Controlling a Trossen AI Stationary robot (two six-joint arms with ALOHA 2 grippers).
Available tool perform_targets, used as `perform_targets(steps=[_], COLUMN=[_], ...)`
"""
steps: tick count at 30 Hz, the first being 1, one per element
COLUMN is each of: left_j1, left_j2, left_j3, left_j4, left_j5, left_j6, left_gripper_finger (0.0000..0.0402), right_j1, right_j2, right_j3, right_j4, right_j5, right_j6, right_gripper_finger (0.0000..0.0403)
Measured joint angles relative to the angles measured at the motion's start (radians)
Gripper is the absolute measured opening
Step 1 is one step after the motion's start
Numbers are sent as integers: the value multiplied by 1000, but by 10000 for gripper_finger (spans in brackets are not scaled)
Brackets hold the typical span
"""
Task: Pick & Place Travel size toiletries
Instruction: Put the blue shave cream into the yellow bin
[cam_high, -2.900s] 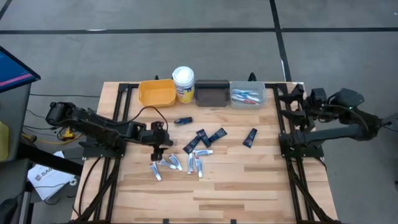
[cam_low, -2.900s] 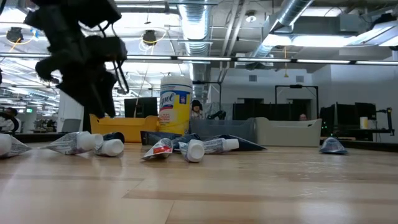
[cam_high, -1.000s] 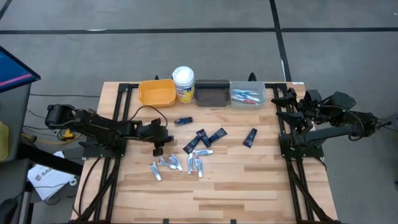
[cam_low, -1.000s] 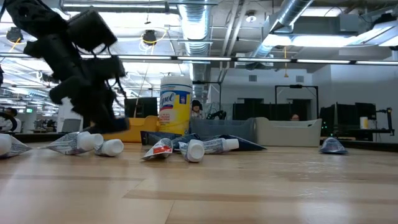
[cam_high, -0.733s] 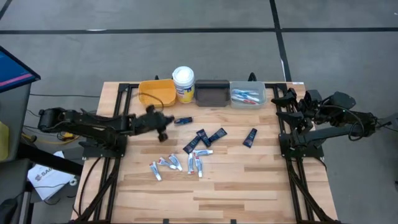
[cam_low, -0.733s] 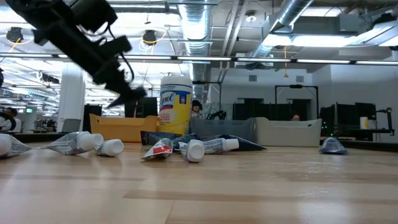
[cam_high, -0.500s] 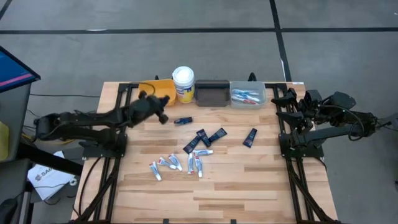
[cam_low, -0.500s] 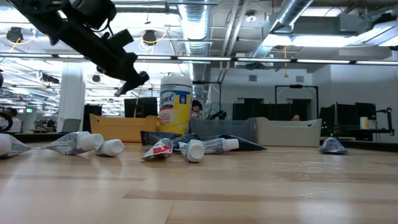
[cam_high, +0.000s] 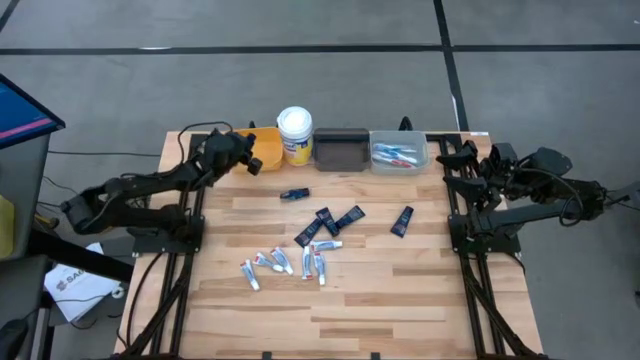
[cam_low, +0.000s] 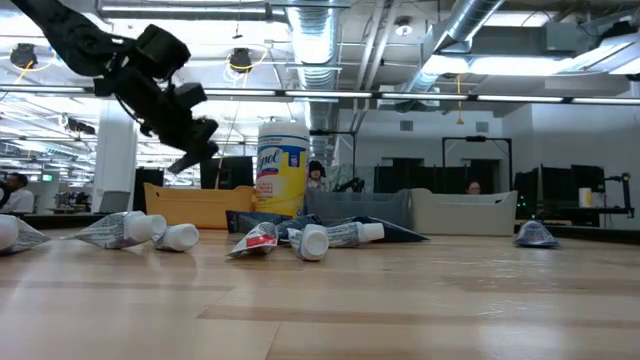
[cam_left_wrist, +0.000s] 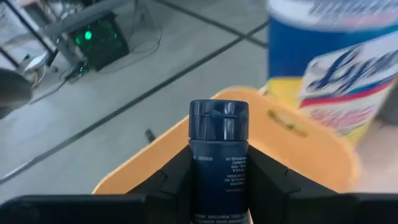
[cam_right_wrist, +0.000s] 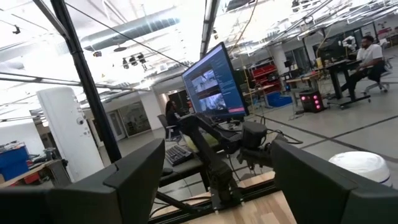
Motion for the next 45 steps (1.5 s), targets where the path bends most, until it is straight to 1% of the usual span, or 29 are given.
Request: perform_targets(steps=[5,12,16,21,25,32,36,40,45], left_j1=[43,69,74,73,73,73,66,57,28], left_j2=[73,179,216,230,230,228,197,134,31], left_j3=[0,0,0,0,0,0,0,0,0], left_j4=[48,127,131,132,135,136,136,138,138], left_j5=[0,0,0,-1,2,57,70,71,70], left_j6=[9,29,29,29,29,29,29,34,35], left_gripper_finger=[110,110,111,115,143,232,274,293,290], right_j1=[0,0,0,0,0,0,0,0,0], right_j2=[0,0,0,0,0,0,0,0,0], right_j3=[0,0,0,0,0,0,0,0,0], right_j4=[0,0,-1,-3,-6,-6,-6,-6,-6], right_j5=[2,5,5,5,5,5,5,5,5], right_j6=[16,44,45,45,44,43,41,41,41], right_gripper_finger=[285,285,285,285,286,286,286,286,286])
